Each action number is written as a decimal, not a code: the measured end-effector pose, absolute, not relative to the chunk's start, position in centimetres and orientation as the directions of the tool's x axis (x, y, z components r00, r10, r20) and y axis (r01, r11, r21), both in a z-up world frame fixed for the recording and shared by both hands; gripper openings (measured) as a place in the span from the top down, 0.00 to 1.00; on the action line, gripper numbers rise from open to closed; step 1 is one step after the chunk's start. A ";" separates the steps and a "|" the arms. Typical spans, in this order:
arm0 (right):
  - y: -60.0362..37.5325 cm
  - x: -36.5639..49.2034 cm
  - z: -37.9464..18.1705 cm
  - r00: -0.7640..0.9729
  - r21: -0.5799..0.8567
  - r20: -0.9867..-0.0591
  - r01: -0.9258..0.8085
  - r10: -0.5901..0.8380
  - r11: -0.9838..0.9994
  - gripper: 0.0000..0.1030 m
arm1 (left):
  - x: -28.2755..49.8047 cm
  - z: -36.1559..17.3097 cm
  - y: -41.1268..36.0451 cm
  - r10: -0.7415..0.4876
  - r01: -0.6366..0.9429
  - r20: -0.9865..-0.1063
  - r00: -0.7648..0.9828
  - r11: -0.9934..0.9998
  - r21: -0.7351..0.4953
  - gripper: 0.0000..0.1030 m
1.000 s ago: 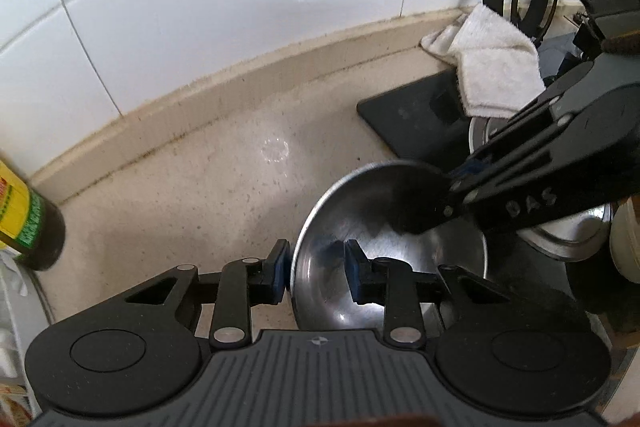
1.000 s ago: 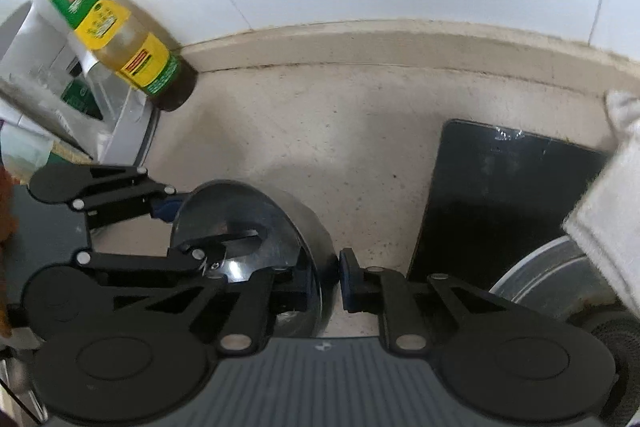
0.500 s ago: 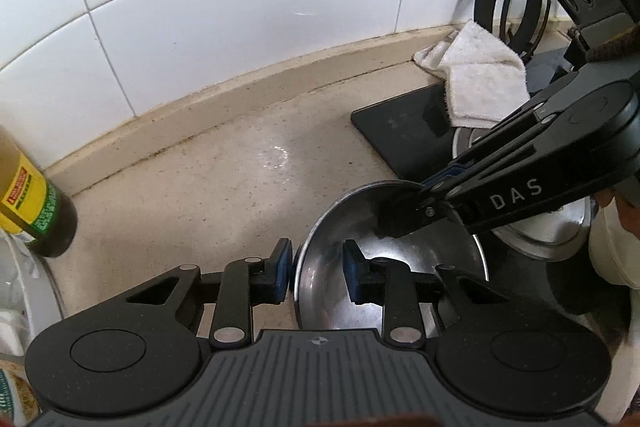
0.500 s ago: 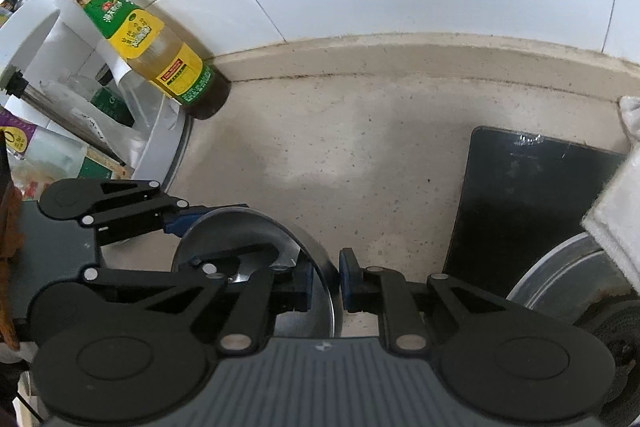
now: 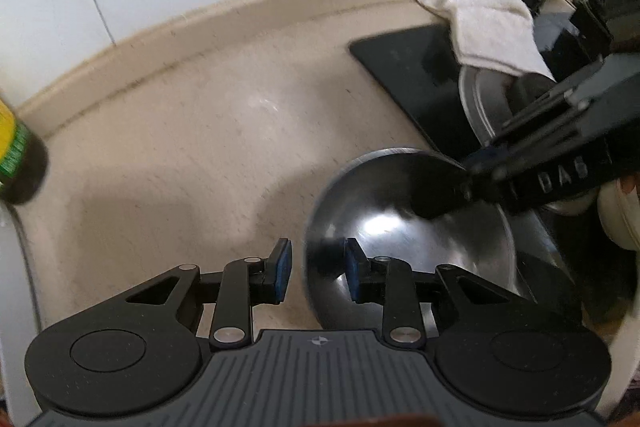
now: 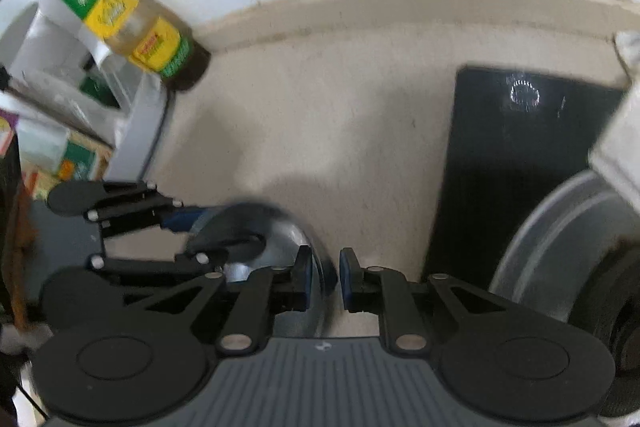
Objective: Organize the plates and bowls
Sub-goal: 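Lift the second steel bowl with the left gripper toward the first bowl, then lower the second bowl into the first bowl and open the left gripper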
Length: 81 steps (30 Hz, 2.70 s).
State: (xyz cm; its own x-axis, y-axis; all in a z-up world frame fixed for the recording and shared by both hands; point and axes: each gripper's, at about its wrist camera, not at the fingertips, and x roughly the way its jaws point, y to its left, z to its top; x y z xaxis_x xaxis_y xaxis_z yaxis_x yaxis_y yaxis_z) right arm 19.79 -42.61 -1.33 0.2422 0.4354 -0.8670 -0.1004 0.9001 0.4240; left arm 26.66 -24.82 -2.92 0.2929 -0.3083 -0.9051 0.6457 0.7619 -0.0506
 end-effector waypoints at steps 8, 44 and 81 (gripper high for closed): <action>-43.1 17.8 -2.1 0.231 0.501 -0.839 -0.028 0.493 0.865 0.73 | 26.4 -2.7 -25.1 -0.333 0.647 -0.906 0.262 0.757 -0.091 0.61; -38.7 13.9 5.9 0.248 0.670 -0.681 -0.168 0.689 0.723 0.76 | 18.7 4.8 -17.5 -0.423 0.557 -0.847 0.323 0.808 -0.191 0.61; -36.0 11.6 5.9 0.252 0.486 -0.751 -0.415 0.610 0.769 0.59 | 14.9 4.1 -12.7 -0.413 0.503 -0.794 0.445 0.849 -0.160 0.26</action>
State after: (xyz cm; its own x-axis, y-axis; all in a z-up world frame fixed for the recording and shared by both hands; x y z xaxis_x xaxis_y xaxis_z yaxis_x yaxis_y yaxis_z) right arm 11.62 -36.00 5.94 0.2516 0.6099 -0.7515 -0.4150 0.7694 0.4856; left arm 14.95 -12.67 4.06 0.4451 -0.4133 -0.7944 0.5029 0.8494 -0.1602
